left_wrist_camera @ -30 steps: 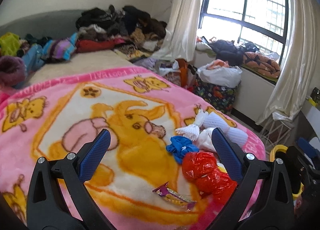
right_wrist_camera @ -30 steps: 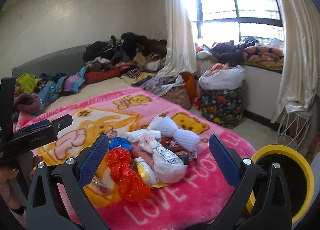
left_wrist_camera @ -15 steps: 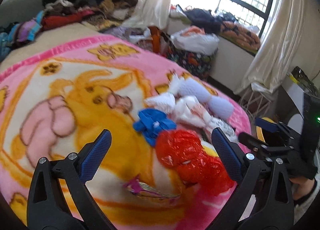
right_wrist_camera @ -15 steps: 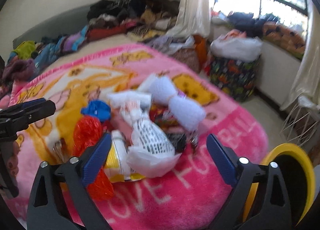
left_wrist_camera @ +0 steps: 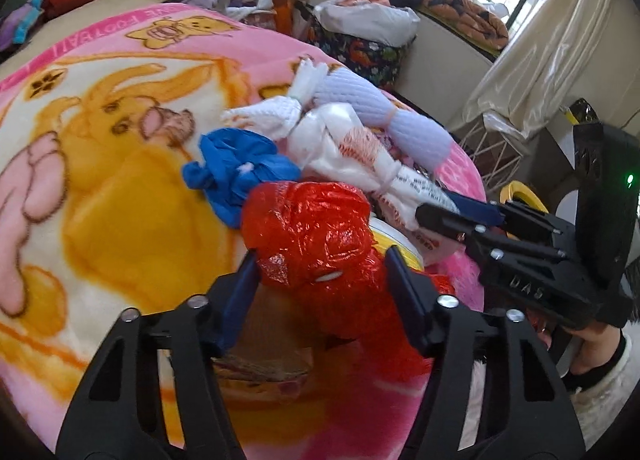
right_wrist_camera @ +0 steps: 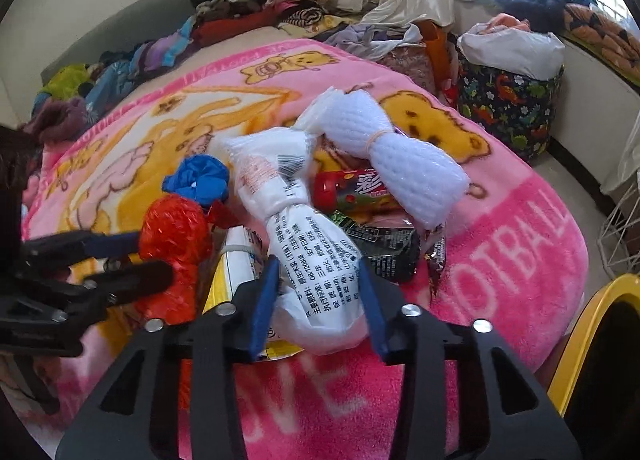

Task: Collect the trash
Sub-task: 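Close the left tool on the red bag while the right tool grasps the white printed bag, then carry both bags over the yellow bin and open both tools to drop them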

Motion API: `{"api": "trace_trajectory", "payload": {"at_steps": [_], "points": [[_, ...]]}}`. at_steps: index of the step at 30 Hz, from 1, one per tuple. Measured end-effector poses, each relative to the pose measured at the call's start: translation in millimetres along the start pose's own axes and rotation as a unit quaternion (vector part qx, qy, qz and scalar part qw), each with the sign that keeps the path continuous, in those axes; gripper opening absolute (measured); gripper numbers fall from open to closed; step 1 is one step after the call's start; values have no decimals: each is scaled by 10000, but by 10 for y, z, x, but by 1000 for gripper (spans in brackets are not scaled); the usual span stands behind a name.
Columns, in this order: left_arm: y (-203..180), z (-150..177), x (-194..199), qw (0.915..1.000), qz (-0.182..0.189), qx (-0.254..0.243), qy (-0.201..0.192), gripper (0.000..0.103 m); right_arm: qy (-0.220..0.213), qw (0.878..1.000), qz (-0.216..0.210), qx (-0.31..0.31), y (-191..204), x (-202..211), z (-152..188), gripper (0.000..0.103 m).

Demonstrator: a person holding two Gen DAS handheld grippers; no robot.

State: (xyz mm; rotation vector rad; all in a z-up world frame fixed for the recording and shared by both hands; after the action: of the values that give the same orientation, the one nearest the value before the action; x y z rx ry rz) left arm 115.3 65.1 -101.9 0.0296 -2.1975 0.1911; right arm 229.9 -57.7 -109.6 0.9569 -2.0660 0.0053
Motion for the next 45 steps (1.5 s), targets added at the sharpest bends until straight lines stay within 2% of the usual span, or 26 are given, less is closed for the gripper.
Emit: {"api": "trace_trajectory", "payload": {"at_steps": [1,3,6,8,13,19,31,45], "points": [[-17,7,-11,10000,10,-50,17,45,-60,10000,-35,-42,-9,42,8,35],[-35,4,-28,10000,36,-78,46,32,-139,9999,-28,-76,-19,78,7,33],[-50,1,30,9999,62,-85,-65,26,-246,9996,30,-131,-14,168,26,33],[-46,-14,145,9995,117,-67,-272,24,-417,9989,-59,-194,1,270,42,32],[-1,-123,489,9965,163,29,-822,23,-878,9956,-84,-312,41,572,67,32],[30,-270,729,9926,42,58,-1216,23,-1214,9920,10,-338,89,831,51,32],[-214,-395,944,9878,150,-132,-1545,23,-1735,9831,219,-543,90,1292,100,32],[-623,-407,989,9840,339,-570,-1653,23,-2123,9720,534,-851,-59,1745,320,32]]}}
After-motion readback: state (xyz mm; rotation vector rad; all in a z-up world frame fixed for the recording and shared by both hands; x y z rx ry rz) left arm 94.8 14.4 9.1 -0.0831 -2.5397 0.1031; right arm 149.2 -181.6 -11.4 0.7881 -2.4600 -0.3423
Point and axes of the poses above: each gripper's, at about its wrist camera, not at the fingertips, and x roughly against the way its jaws point, y to its left, z to its underside, the point moved 1 cm from there along -x, roughly the way its jaws point, and after that the axes turned 14 degrees about -z, right-handed, at the moved point
